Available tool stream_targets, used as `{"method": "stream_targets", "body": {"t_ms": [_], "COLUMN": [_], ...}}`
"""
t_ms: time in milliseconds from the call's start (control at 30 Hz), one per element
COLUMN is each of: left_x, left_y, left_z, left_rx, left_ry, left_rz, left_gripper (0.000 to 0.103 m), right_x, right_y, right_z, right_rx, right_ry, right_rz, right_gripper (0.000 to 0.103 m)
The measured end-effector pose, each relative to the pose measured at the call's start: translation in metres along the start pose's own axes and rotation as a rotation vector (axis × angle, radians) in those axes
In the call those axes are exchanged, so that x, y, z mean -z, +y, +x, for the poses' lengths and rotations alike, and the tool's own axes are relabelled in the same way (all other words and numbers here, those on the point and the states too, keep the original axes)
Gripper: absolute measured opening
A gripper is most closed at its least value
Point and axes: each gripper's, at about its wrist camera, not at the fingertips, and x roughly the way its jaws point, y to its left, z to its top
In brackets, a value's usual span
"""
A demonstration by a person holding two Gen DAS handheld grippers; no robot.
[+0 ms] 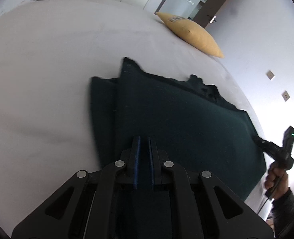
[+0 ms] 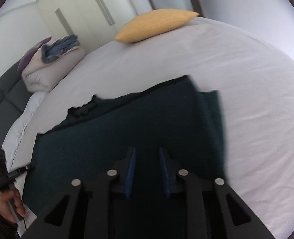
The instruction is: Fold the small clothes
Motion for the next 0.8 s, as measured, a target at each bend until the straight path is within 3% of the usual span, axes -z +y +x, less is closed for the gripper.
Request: {"method": "stream_targets", "body": {"t_ms": [67, 133, 267, 333, 433, 533, 567, 600, 800], "left_x": [0.002, 0.005, 0.018, 0.026, 0.040, 0.050, 0.052, 0.053, 0.063], "left_y": [0.000, -0.004, -0.037, -0.058, -0.066, -0.037, -0.033, -0.030, 0.006], "left_z": [-0.011, -0.026, -0.050, -0.047, -0.017, -0.015, -0.019, -0.021, -0.039], "left_rx": [-0.029, -0.034, 0.045, 0.068, 0.022, 0.080, 0.082, 0.080, 0.085], "left_ry": [-0.002, -0.016, -0.057, -0.030, 0.064, 0.079, 0.082, 0.082, 0.055], "left_rz": [0.002, -0.015, 0.019, 0.059, 0.074, -0.018, -0.019, -0.015, -0.062], "left_gripper": [0.008, 0.008, 0.008, 0.008, 0.008, 0.008, 0.008, 0.008, 0.008], "right_x": [0.000, 0.001, 0.021, 0.041, 0.071, 0.087, 0.087, 0.086, 0.071], "right_y": [-0.008, -0.007, 0.042, 0.081, 0.119, 0.115, 0.101, 0.087, -0.040], "right_z": [-0.020, -0.034, -0.043, -0.031, 0.000, 0.025, 0.027, 0.026, -0.016], "right_rx": [0.059, 0.015, -0.288, -0.412, -0.526, -0.471, -0.481, -0.480, -0.341], "right_ry": [-0.025, -0.043, 0.012, 0.092, 0.223, 0.286, 0.282, 0.271, 0.074], "right_rz": [0.043, 0.083, 0.100, 0.065, 0.069, 0.087, 0.121, 0.156, 0.404], "right_gripper": [0.026, 0.029, 0.031, 0.037, 0.043, 0.038, 0.025, 0.019, 0.009]}}
